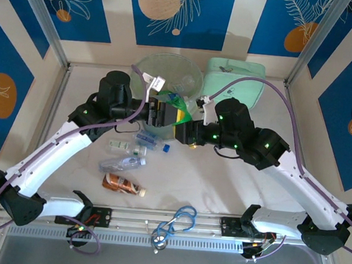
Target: Put the plastic bottles in the bin
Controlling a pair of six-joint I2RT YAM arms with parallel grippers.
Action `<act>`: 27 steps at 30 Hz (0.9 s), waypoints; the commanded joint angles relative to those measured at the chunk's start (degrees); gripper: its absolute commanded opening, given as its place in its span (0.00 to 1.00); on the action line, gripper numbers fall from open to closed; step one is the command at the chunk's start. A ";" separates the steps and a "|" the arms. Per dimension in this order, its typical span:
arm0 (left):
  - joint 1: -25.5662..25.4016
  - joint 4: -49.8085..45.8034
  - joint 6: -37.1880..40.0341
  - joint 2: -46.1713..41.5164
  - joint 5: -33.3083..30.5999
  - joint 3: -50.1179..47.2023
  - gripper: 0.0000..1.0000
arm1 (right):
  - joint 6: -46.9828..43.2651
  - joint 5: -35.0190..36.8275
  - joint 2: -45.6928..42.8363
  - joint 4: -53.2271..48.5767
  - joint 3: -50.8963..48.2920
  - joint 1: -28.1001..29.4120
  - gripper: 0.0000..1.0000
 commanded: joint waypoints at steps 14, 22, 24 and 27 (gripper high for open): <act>-0.22 4.24 -3.13 0.76 -1.25 -0.04 0.70 | -0.34 6.24 2.55 -2.79 2.68 3.54 0.62; -0.17 2.75 -2.17 0.80 -2.69 1.00 0.59 | 0.30 6.24 2.03 -2.59 3.29 3.24 0.62; -0.08 2.05 -2.02 0.79 -3.84 1.55 0.56 | 0.38 6.24 1.81 -2.53 3.55 3.24 0.64; 0.57 0.96 -1.91 0.82 -6.11 2.82 0.53 | 0.47 7.06 1.47 -3.27 4.09 3.20 0.76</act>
